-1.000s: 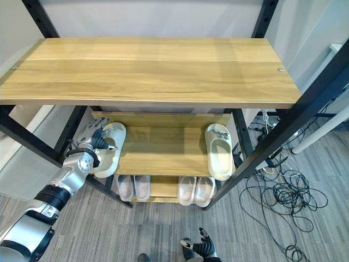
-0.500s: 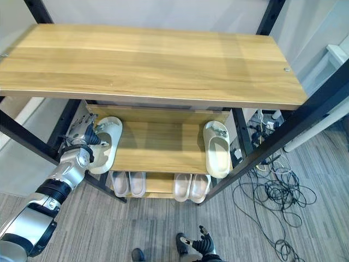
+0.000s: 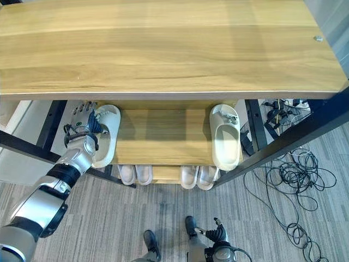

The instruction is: Arrange the slippers neatly on the shoe rack.

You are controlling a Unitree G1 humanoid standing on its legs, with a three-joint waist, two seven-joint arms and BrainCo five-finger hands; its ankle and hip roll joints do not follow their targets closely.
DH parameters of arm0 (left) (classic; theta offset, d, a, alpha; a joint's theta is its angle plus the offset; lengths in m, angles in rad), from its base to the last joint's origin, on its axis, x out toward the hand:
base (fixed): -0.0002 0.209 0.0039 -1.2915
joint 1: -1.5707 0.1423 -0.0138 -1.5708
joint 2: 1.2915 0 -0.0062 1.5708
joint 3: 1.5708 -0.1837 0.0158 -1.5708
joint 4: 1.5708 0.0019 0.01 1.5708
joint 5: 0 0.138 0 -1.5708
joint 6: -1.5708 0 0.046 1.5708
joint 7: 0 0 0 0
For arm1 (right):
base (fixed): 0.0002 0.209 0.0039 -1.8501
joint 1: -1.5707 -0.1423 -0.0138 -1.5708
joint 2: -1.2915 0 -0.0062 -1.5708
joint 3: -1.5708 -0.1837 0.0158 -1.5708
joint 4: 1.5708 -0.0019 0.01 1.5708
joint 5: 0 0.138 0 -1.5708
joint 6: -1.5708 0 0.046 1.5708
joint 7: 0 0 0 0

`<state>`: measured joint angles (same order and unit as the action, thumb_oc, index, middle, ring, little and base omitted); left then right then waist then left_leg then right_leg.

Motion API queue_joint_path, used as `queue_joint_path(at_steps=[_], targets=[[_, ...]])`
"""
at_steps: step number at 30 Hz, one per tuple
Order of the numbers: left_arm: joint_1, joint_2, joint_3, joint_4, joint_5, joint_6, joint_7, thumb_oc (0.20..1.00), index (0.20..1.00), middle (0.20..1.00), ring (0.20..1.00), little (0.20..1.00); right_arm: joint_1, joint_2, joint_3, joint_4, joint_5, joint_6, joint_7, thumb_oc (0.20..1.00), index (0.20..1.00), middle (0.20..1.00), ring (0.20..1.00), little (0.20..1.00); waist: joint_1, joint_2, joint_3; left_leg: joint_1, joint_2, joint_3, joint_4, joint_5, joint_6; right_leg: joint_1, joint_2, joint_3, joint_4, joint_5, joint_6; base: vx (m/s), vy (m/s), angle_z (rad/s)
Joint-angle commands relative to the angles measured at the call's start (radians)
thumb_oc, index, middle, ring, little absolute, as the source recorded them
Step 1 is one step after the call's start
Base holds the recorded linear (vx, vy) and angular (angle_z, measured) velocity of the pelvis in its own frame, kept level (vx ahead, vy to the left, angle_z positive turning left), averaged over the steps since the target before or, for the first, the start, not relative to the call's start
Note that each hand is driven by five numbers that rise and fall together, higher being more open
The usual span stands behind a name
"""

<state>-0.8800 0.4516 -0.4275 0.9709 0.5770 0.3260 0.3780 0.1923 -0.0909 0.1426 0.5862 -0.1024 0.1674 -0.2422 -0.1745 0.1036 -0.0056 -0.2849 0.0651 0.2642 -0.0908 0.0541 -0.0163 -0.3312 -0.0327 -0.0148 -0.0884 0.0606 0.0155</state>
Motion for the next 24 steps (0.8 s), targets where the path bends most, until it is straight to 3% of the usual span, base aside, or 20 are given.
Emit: queue_joint_path(at_steps=[1,13,14,19,24], targets=[[-0.064,0.021,0.006,0.053,0.003,0.025,0.033,0.200,0.200,0.200,0.200,0.200,0.141,0.115,0.075,0.055,0.023,0.016,0.002,1.000,1.000,1.000,1.000,1.000,-0.025,-0.013,0.010,0.020,-0.021,-0.046,0.004,-0.011,0.007,0.041,-0.033,0.043,0.004,-0.011,0.046,0.00,0.000,0.00],[0.035,-0.019,0.059,-0.130,0.035,-0.050,0.066,0.200,0.200,0.200,0.200,0.200,0.086,0.122,0.079,0.079,0.043,0.011,-0.009,1.000,1.000,1.000,1.000,1.000,-0.025,0.003,0.032,0.032,-0.018,-0.031,0.004,-0.006,0.001,0.030,-0.028,0.062,0.022,-0.002,0.036,0.00,-0.001,0.00],[0.049,-0.048,0.060,-0.146,0.040,-0.078,0.096,0.200,0.200,0.200,0.200,0.200,0.064,0.131,0.088,0.100,0.044,0.011,-0.015,1.000,1.000,1.000,1.000,1.000,-0.030,0.007,0.036,0.033,-0.016,-0.021,0.004,-0.008,-0.002,0.015,-0.025,0.075,0.028,0.003,0.035,-0.03,-0.007,-0.05],[0.021,-0.098,0.066,-0.094,0.030,-0.073,0.151,0.200,0.200,0.200,0.200,0.200,0.033,0.132,0.082,0.126,0.051,0.010,-0.017,1.000,1.000,1.000,1.000,1.000,-0.040,0.010,0.041,0.032,-0.014,-0.004,0.004,-0.009,-0.006,-0.009,-0.021,0.093,0.042,0.007,0.033,-0.02,-0.005,-0.14],[-0.082,-0.208,0.034,0.043,-0.005,-0.103,0.249,0.200,0.200,0.200,0.200,0.200,-0.018,0.129,0.087,0.158,0.068,-0.002,-0.030,1.000,1.000,1.000,1.000,1.000,-0.060,0.008,0.066,0.022,-0.011,0.026,0.004,-0.011,-0.010,-0.065,-0.005,0.133,0.076,0.012,0.029,-0.04,-0.030,-0.18]])
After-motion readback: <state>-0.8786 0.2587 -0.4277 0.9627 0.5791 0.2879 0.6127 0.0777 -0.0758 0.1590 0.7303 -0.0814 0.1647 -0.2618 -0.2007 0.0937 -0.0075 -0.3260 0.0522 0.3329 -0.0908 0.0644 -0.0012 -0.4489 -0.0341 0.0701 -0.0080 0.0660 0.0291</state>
